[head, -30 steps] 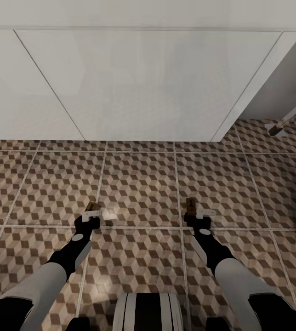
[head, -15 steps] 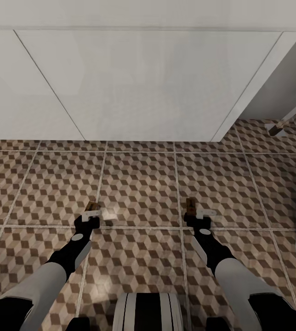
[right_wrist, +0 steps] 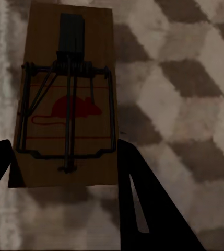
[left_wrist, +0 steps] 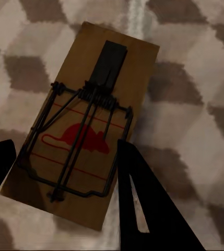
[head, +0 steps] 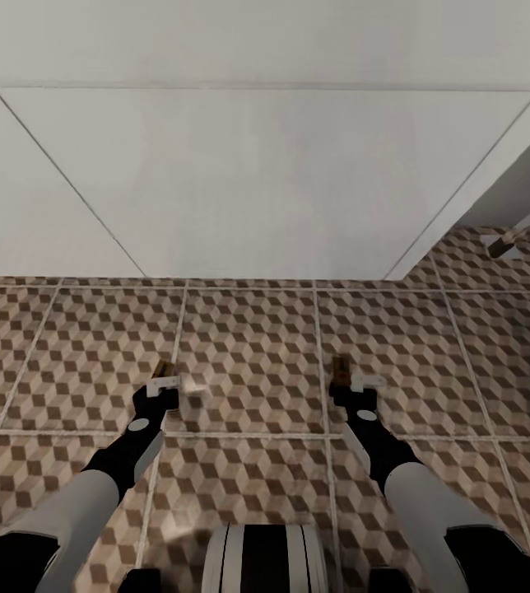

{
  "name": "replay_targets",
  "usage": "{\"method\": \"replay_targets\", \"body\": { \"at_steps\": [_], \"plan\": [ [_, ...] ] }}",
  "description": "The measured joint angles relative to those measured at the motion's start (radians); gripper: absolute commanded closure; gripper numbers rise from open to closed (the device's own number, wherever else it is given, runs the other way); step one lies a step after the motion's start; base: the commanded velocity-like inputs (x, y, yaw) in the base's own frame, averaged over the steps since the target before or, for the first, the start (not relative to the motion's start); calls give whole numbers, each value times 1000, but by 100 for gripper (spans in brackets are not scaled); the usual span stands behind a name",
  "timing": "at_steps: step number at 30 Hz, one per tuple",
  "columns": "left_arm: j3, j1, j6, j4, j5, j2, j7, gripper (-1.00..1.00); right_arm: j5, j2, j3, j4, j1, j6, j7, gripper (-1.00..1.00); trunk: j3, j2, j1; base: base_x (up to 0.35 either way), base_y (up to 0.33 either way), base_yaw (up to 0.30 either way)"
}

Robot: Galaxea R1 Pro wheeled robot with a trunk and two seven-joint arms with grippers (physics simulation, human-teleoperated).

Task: Take the four mousetraps from the cabinet in the bathroom and place them on the bathroom floor. Make sure all four end up on the same floor surface, and ensure that at least two of them are either under or directly next to the same bathroom sink.

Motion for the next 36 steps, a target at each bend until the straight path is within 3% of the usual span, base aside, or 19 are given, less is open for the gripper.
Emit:
{"method": "replay_targets", "body": {
  "at_steps": [11, 25, 36],
  "plan": [
    [1, 0, -1, 0, 1, 0, 0, 100, 0, 0, 0, 0, 0, -1, 2, 100, 0, 0, 0, 318, 0, 0],
    [1, 0, -3, -2, 0, -1, 0, 100, -1, 0, 0, 1, 0, -1, 4, 100, 0, 0, 0, 76, 0, 0],
    [1, 1, -3, -2, 1, -1, 0, 100, -4, 0, 0, 1, 0, -1, 6, 100, 0, 0, 0, 271, 0, 0]
  ]
}}
